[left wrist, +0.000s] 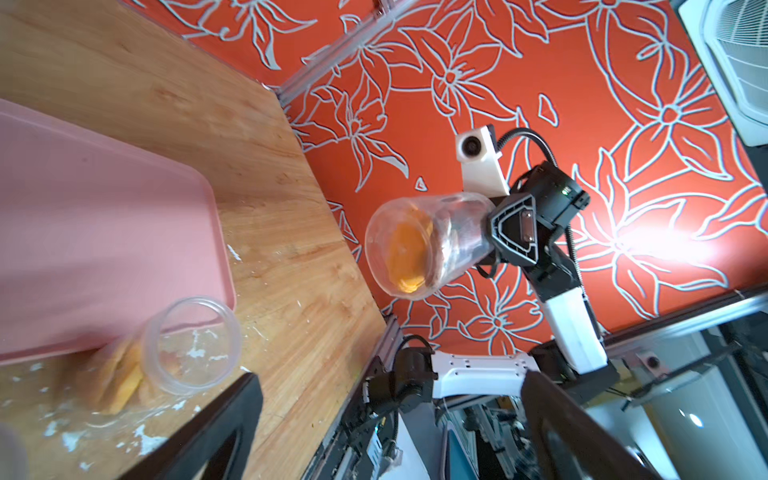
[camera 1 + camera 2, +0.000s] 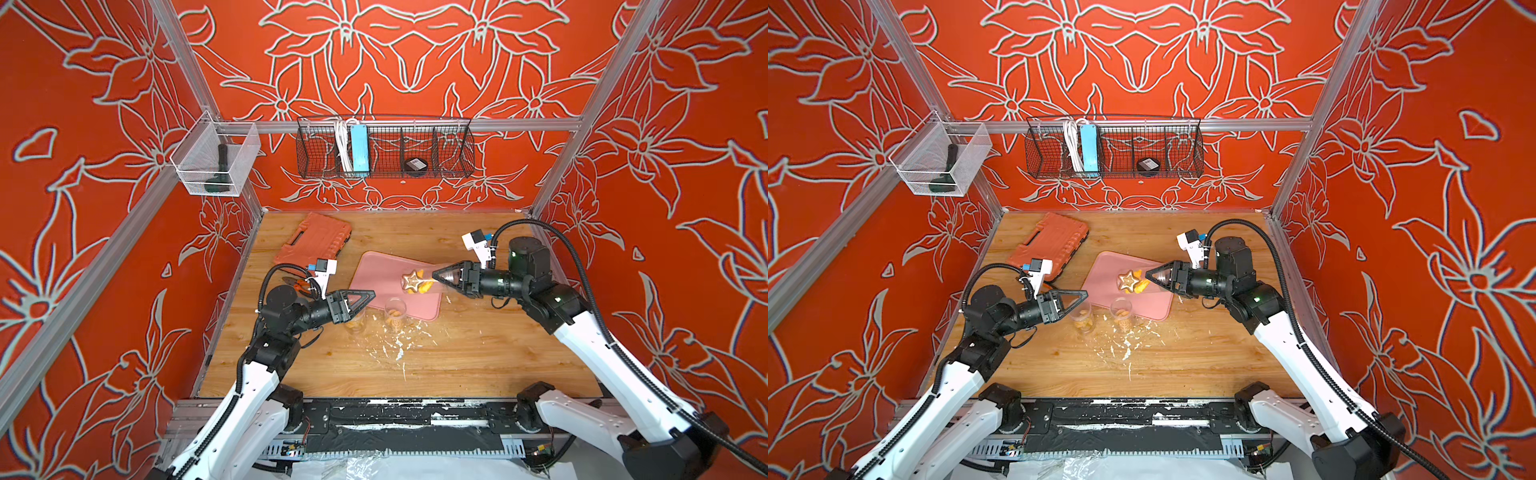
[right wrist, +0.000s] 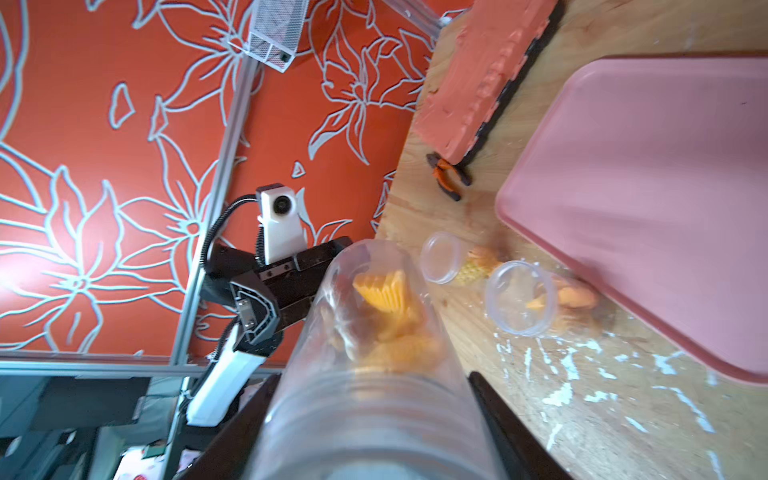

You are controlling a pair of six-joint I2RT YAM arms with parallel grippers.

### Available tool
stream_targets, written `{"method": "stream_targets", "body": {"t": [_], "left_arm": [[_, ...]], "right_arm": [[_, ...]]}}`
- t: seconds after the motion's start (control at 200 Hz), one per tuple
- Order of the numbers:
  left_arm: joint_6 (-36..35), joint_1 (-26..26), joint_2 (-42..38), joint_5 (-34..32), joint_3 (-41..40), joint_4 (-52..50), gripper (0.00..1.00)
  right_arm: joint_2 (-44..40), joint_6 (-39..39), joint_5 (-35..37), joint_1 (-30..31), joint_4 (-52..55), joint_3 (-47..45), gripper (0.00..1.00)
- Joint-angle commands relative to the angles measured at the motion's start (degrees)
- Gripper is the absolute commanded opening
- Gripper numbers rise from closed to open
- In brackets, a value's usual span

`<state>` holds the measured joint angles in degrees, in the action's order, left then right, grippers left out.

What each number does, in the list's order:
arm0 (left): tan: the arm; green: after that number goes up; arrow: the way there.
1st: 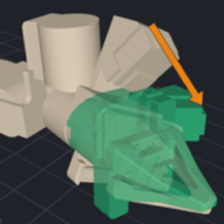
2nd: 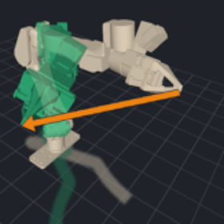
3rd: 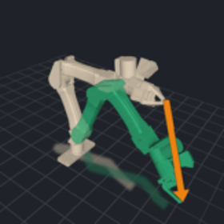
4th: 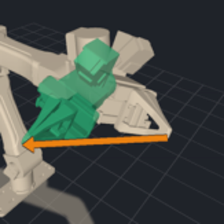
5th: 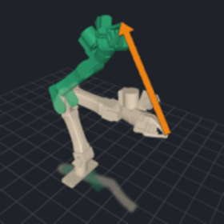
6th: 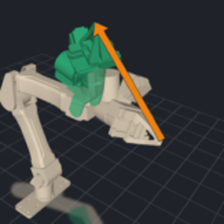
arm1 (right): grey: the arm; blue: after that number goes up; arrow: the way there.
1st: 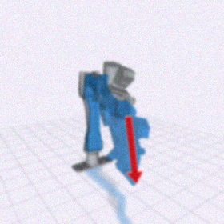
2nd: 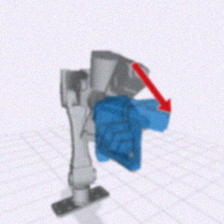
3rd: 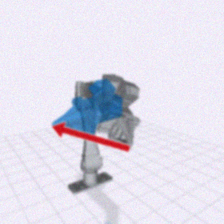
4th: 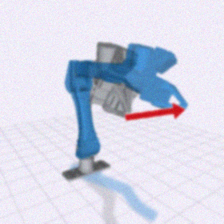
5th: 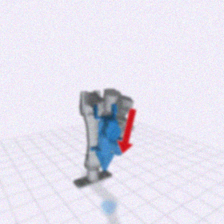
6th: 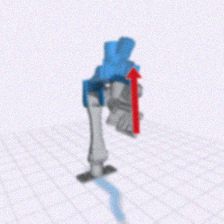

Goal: Pour the cookies out of the jar
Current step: Pick up the jar from the center of the board.

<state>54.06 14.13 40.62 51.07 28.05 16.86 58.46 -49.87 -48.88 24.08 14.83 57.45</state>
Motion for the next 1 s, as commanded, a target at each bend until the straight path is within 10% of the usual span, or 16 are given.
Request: {"method": "stream_targets", "body": {"t": [0.0,0.996], "left_arm": [[6.75,1.55,0.72,5.19,0.81,11.13,0.98],[16.60,13.64,13.16,3.30,5.60,27.52,0.96]], "right_arm": [[-0.63,-7.92,-7.61,-0.08,-12.83,-1.42,0.53],[2.12,-7.86,-7.68,8.56,-17.64,-3.48,0.51]]}}
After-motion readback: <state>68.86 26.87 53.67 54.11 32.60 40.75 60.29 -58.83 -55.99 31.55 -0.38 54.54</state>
